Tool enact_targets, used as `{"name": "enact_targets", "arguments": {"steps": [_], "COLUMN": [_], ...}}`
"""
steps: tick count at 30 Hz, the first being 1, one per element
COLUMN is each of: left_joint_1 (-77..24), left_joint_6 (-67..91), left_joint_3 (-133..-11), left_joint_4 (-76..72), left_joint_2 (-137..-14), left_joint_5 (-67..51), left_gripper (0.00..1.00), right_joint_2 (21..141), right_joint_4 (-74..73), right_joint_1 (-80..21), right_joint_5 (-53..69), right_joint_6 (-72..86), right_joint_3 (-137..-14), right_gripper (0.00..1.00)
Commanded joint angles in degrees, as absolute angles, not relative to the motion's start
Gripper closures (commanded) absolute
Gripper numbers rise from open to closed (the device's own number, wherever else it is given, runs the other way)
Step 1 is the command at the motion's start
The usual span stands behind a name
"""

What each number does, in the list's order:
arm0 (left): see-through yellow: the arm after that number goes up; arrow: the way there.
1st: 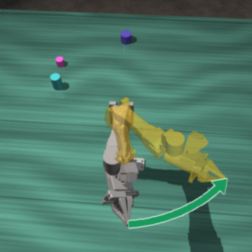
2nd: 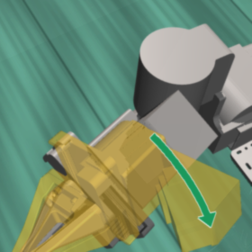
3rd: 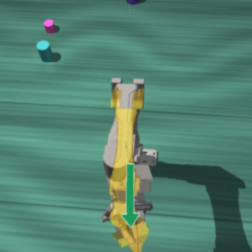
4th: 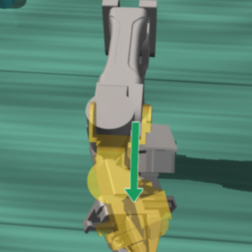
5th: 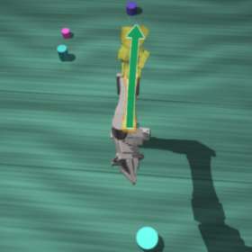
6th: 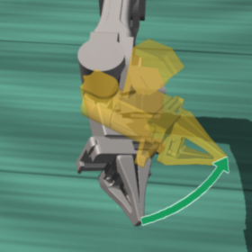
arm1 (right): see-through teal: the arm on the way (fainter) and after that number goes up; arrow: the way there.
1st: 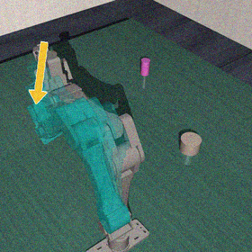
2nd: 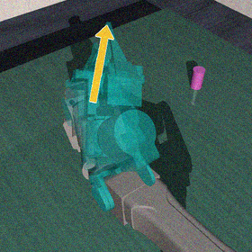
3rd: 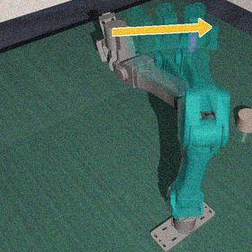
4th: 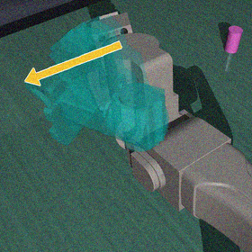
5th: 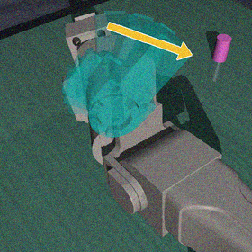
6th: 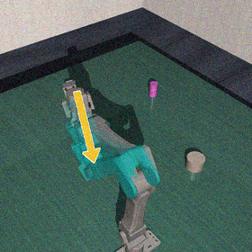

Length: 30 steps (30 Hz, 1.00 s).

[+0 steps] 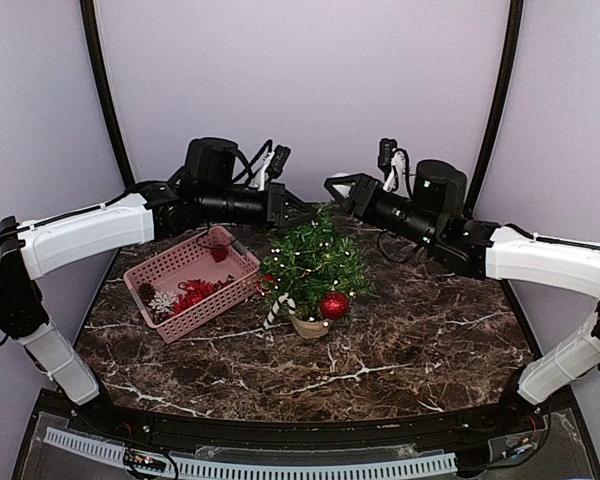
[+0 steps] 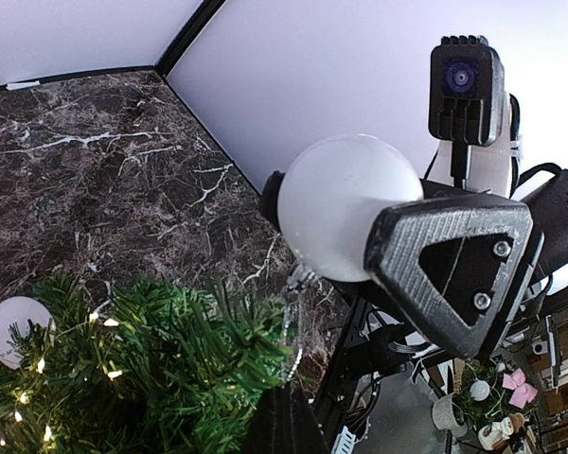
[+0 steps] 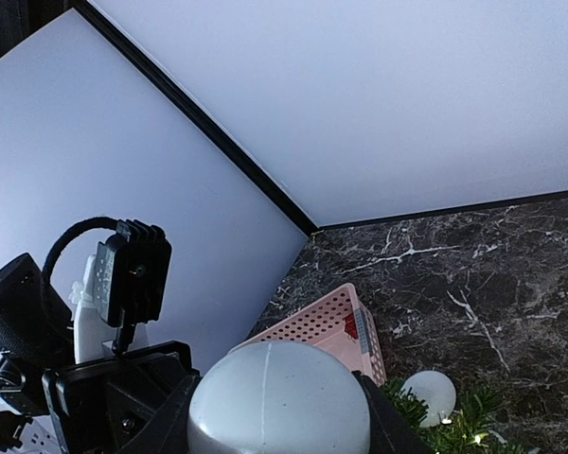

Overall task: Decorate the small christmas tree
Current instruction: Hang the ornament ball on the branch.

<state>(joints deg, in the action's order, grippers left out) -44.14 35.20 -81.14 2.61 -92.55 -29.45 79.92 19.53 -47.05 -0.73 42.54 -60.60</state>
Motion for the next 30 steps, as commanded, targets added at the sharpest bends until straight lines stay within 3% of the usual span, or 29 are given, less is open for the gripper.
{"name": "enact_targets", "arguments": {"steps": [1,30], "left_joint_1": [-44.12,-44.07], "left_joint_6": [34.63,32.73], "left_joint_3": [-80.26,-80.27], "left_joint_4": [1.72,2.00], "left_joint_2": [-92.27,-92.73], "left_joint_5": [-29.37,-27.97], "left_gripper": [1.00,1.00], "right_joint_2": [78.88,81.16], "right_joint_4": [21.36,22.14], "right_joint_1": [-47.04,-47.03], "right_joint_5": [-1.76,-0.40], "right_joint_6": [42.80,43.29], "right_joint_3": [-60.03,-60.32], "right_gripper": [0.60,0.60]}}
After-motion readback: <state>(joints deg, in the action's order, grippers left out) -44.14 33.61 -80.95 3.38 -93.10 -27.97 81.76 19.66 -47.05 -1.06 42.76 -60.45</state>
